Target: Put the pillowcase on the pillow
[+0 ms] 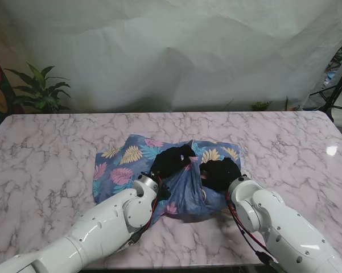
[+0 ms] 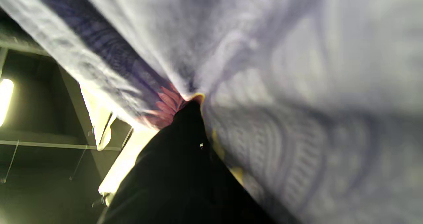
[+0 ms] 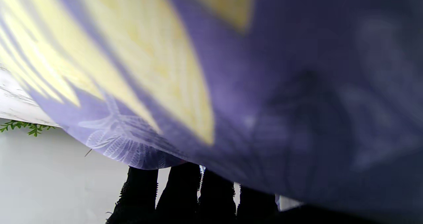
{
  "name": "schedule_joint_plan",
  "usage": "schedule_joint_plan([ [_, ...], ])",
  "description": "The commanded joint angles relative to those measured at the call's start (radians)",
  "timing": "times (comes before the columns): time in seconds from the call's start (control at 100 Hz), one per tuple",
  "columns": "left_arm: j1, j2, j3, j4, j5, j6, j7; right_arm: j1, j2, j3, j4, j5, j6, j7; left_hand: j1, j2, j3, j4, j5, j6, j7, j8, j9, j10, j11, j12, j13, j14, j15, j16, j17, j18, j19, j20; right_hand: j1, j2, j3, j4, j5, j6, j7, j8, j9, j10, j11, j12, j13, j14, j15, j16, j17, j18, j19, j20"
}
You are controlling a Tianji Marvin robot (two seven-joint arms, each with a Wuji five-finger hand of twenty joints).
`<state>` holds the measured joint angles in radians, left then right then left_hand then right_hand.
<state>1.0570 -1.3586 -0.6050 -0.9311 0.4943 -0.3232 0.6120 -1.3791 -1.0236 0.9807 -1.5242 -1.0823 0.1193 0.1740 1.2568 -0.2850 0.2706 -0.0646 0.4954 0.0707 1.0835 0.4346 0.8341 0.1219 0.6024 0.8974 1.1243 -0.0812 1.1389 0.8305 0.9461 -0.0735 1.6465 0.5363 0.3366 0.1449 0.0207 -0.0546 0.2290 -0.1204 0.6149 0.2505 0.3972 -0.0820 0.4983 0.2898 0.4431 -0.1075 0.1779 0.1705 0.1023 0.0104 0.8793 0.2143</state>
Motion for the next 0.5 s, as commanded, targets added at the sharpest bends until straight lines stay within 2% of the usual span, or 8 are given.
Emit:
schedule_joint_plan([
  [0.0, 0.003, -0.035, -0.001, 0.007, 0.002, -0.016, 0.039, -0.006, -0.009, -0.017, 0.01, 0.003, -0.011, 0.006, 0.034, 0.087, 0.036, -0.029, -0.044, 0.039, 0.082, 0.04, -0.045, 0.025, 0.032, 0.02, 0.018, -0.041, 0.002, 0.01, 0.0, -0.057, -0.004, 0.011, 0.022, -0.006, 0.007, 0.023, -0.01, -0.031, -0.019, -0.021, 0.017, -0.027, -0.007, -0.01, 0.029, -0.02, 0.029, 0.015, -0.01, 0.001, 0.007, 0.011],
  [0.06, 0.006, -0.041, -0.003, 0.013, 0.005, -0.049, 0.059, -0.005, -0.008, -0.02, 0.012, 0.003, -0.012, 0.007, 0.034, 0.093, 0.037, -0.028, -0.06, 0.041, 0.094, 0.045, -0.063, 0.023, 0.045, 0.022, 0.003, -0.036, 0.004, 0.013, -0.014, -0.054, -0.006, 0.016, 0.023, -0.006, 0.008, 0.023, -0.009, -0.031, -0.019, -0.021, 0.018, -0.029, -0.007, -0.01, 0.03, -0.02, 0.03, 0.015, -0.01, 0.002, 0.007, 0.011],
  [0.17, 0.003, -0.044, -0.003, 0.037, 0.001, -0.164, 0.046, -0.004, -0.009, -0.023, 0.011, 0.012, -0.007, 0.013, 0.034, 0.099, 0.03, -0.026, -0.071, 0.031, 0.101, 0.043, -0.085, 0.012, 0.052, 0.023, -0.047, -0.004, -0.027, 0.0, -0.067, -0.033, -0.035, 0.014, 0.023, -0.007, 0.009, 0.023, -0.01, -0.03, -0.019, -0.022, 0.017, -0.028, -0.007, -0.009, 0.032, -0.02, 0.03, 0.016, -0.01, 0.003, 0.007, 0.011],
  [0.24, -0.006, -0.023, 0.002, 0.04, -0.013, -0.24, -0.057, -0.003, -0.009, -0.025, 0.012, 0.016, -0.006, 0.014, 0.034, 0.11, 0.004, -0.023, -0.078, 0.001, 0.097, 0.036, -0.109, -0.015, 0.04, 0.026, -0.134, 0.063, -0.057, -0.002, -0.163, 0.009, -0.057, 0.026, 0.022, -0.006, 0.009, 0.023, -0.01, -0.03, -0.019, -0.022, 0.017, -0.025, -0.007, -0.009, 0.032, -0.019, 0.031, 0.016, -0.01, 0.002, 0.007, 0.011],
  [0.34, -0.036, 0.0, 0.033, 0.066, -0.003, -0.283, -0.147, -0.001, -0.009, -0.027, 0.012, 0.019, -0.01, 0.011, 0.034, 0.082, -0.041, -0.014, -0.092, -0.02, 0.06, 0.018, -0.126, -0.036, -0.012, 0.006, -0.21, 0.071, -0.121, -0.021, -0.241, 0.004, -0.105, 0.019, 0.021, -0.005, 0.009, 0.022, -0.01, -0.03, -0.019, -0.022, 0.018, -0.026, -0.006, -0.009, 0.033, -0.021, 0.032, 0.016, -0.009, 0.002, 0.007, 0.012],
  [0.43, -0.068, 0.021, 0.071, 0.083, 0.023, -0.28, -0.198, -0.002, -0.01, -0.026, 0.006, 0.02, -0.011, 0.01, 0.016, 0.047, -0.085, 0.009, -0.154, -0.01, -0.046, -0.008, -0.205, -0.043, -0.105, 0.034, -0.349, 0.072, -0.246, -0.017, -0.388, 0.011, -0.234, 0.031, 0.02, -0.005, 0.009, 0.022, -0.01, -0.031, -0.018, -0.022, 0.019, -0.027, -0.006, -0.009, 0.036, -0.021, 0.032, 0.017, -0.009, 0.004, 0.007, 0.012],
  [0.46, -0.08, 0.031, 0.085, 0.082, 0.031, -0.273, -0.237, -0.003, -0.01, -0.025, 0.003, 0.022, -0.012, 0.011, -0.063, 0.037, 0.009, -0.006, -0.171, 0.009, -0.16, -0.015, -0.31, -0.048, -0.047, -0.071, -0.415, 0.091, -0.37, 0.002, -0.469, 0.032, -0.343, 0.03, 0.02, -0.005, 0.01, 0.022, -0.01, -0.03, -0.018, -0.022, 0.02, -0.026, -0.006, -0.009, 0.035, -0.022, 0.032, 0.016, -0.009, 0.004, 0.007, 0.012],
  [0.49, -0.09, 0.049, 0.098, 0.07, 0.029, -0.261, -0.299, -0.005, -0.01, -0.023, -0.002, 0.022, -0.012, 0.011, -0.169, 0.044, 0.125, -0.013, -0.191, 0.033, -0.273, -0.022, -0.426, -0.056, 0.002, -0.227, -0.505, 0.112, -0.463, -0.061, -0.555, 0.06, -0.448, 0.024, 0.02, -0.005, 0.01, 0.022, -0.01, -0.03, -0.018, -0.022, 0.021, -0.026, -0.006, -0.009, 0.035, -0.022, 0.032, 0.016, -0.009, 0.005, 0.007, 0.012],
])
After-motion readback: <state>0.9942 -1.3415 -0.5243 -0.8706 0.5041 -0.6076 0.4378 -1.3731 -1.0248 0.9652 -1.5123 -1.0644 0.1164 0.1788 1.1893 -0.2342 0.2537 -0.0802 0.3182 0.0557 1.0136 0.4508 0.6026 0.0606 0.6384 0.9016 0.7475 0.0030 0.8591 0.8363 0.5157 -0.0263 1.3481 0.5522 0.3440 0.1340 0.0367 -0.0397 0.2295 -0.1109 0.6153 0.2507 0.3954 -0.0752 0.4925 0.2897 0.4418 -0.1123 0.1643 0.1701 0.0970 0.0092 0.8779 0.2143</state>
